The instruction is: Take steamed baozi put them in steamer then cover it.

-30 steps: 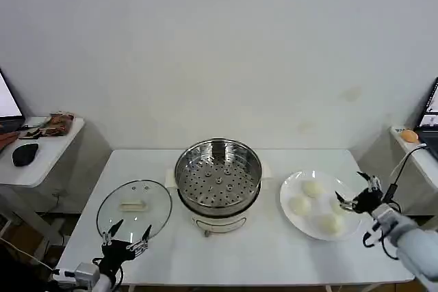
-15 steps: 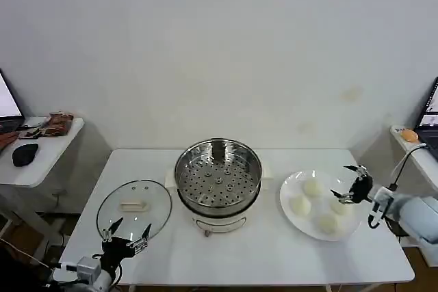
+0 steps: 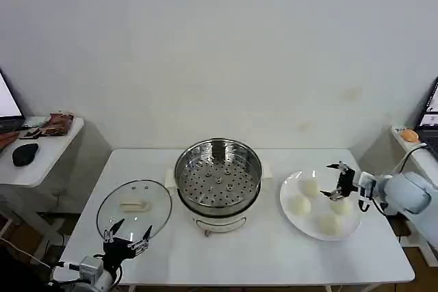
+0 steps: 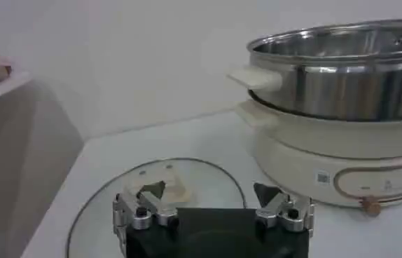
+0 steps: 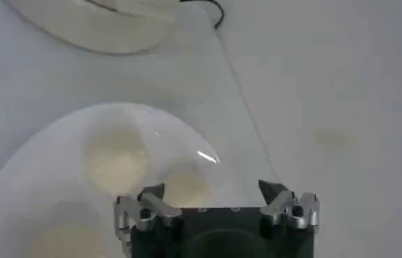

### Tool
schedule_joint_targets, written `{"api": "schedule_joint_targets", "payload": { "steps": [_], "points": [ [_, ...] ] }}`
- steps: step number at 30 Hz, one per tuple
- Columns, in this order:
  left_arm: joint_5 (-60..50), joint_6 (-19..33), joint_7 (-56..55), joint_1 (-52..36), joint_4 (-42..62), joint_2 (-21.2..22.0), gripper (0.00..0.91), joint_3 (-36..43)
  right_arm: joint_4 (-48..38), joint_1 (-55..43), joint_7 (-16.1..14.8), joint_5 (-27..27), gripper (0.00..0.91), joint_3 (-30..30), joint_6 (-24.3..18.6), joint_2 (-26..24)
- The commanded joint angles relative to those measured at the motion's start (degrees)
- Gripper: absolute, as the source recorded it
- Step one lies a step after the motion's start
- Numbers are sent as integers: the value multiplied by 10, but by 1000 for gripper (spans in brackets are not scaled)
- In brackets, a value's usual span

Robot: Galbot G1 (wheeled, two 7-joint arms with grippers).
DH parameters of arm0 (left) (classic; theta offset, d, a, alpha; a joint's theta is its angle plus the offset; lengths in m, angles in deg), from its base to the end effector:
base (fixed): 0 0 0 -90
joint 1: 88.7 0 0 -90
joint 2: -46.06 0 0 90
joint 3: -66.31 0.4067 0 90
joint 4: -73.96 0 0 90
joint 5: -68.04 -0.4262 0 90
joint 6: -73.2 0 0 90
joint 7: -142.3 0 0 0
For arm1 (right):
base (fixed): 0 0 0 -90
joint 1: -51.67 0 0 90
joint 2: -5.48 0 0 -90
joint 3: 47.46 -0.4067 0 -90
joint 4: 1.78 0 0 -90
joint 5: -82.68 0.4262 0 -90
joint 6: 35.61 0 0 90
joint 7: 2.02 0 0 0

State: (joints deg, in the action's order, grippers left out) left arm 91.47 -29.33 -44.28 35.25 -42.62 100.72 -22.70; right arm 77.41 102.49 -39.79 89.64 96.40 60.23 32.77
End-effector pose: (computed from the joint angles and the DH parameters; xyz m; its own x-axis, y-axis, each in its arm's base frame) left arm 0.2156 0.1196 -0.3622 -0.9093 0.1230 0.3976 0.1911 0.9720 0.1364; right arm 0.5222 -0.2775 -0.2499 -0.5645 -0.3167 0.7622 -0.8252 0.2386 -0.5120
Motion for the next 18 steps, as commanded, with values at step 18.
{"api": "schedule_joint_targets", "payload": {
  "steps": [18],
  "points": [
    [2,-6,5,3,7,10,907,-1,-227,-207,-165,-92,907,197,-86,142]
  ]
}}
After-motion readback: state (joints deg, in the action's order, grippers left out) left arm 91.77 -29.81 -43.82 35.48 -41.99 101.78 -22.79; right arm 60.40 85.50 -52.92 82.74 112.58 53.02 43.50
